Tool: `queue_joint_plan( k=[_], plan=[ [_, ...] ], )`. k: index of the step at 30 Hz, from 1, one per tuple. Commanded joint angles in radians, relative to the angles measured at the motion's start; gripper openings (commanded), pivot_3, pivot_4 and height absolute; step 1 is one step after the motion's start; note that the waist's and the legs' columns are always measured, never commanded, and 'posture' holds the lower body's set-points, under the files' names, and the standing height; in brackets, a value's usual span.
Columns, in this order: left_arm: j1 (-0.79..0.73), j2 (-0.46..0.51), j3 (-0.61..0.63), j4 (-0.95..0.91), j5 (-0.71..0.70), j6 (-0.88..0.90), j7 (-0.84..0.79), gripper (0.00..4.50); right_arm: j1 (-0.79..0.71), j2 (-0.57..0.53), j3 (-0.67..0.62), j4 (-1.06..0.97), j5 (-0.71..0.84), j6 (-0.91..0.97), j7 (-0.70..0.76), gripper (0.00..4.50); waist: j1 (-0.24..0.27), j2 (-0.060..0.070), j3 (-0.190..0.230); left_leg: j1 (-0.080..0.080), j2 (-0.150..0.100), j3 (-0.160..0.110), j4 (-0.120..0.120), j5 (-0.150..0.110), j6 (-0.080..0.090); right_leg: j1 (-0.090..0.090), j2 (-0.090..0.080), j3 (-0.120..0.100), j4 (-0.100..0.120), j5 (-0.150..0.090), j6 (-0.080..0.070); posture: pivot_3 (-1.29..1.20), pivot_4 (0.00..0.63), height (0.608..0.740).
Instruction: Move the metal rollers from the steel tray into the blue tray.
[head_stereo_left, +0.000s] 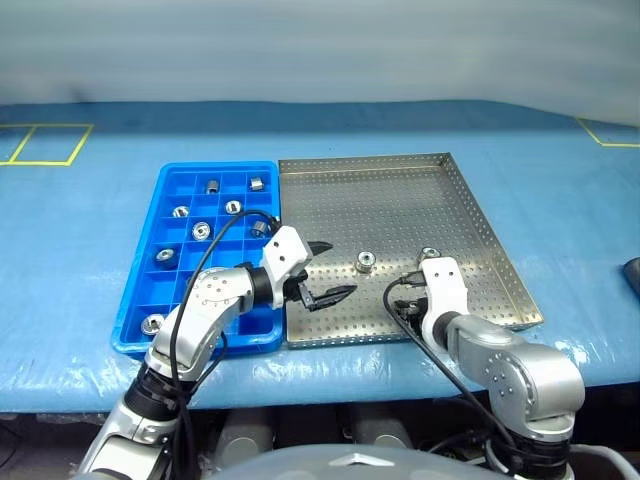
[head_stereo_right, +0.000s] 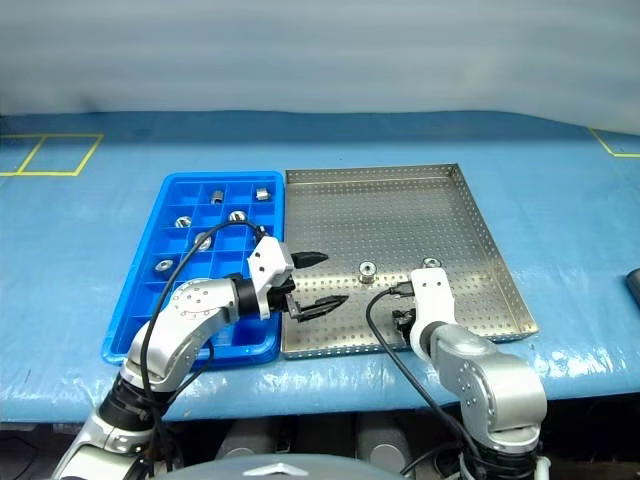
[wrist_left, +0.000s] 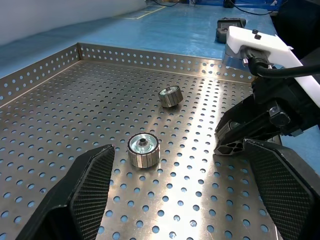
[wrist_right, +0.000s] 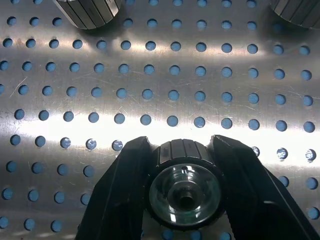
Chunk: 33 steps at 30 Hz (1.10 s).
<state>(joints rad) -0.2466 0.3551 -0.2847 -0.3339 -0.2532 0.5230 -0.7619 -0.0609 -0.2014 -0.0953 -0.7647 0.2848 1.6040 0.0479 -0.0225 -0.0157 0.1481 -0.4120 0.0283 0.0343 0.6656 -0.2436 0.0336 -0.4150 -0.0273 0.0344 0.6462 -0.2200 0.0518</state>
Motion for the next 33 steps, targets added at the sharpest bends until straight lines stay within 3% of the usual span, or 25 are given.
queue_joint_plan(
  k=[1, 14, 21, 33],
  plan=[
    [0.000, -0.010, 0.001, -0.049, -0.013, -0.011, 0.016, 4.50, -0.022, -0.025, -0.004, -0.037, 0.004, 0.010, 0.023, 1.71, 0.000, 0.000, 0.000, 0.000, 0.000, 0.000, 0.000, 0.000, 0.000, 0.000, 0.000, 0.000, 0.000, 0.000, 0.000, 0.03, 0.150, 0.740],
    [-0.016, -0.142, 0.134, -0.030, 0.007, -0.067, 0.252, 4.50, -0.150, -0.095, 0.009, -0.039, -0.052, -0.105, 0.016, 1.71, 0.012, 0.000, 0.000, -0.001, -0.001, 0.000, -0.001, 0.000, 0.000, 0.000, 0.000, 0.000, -0.001, 0.001, 0.002, 0.08, 0.150, 0.740],
    [0.064, -0.164, 0.211, -0.104, 0.044, -0.092, 0.407, 4.50, -0.261, -0.110, 0.178, 0.093, -0.108, -0.378, 0.027, 1.71, 0.018, -0.001, 0.001, -0.001, -0.001, -0.001, -0.002, 0.000, 0.000, 0.000, 0.001, -0.001, -0.002, 0.003, 0.004, 0.20, 0.150, 0.740],
    [0.318, -0.135, 0.376, -0.334, -0.001, -0.056, 0.495, 4.50, -0.438, 0.002, 0.333, 0.437, -0.141, -0.713, 0.125, 1.71, 0.125, -0.001, 0.002, -0.003, 0.000, -0.005, -0.004, 0.000, 0.000, -0.001, -0.001, -0.008, -0.003, 0.004, -0.001, 0.43, 0.150, 0.740]
  ],
)
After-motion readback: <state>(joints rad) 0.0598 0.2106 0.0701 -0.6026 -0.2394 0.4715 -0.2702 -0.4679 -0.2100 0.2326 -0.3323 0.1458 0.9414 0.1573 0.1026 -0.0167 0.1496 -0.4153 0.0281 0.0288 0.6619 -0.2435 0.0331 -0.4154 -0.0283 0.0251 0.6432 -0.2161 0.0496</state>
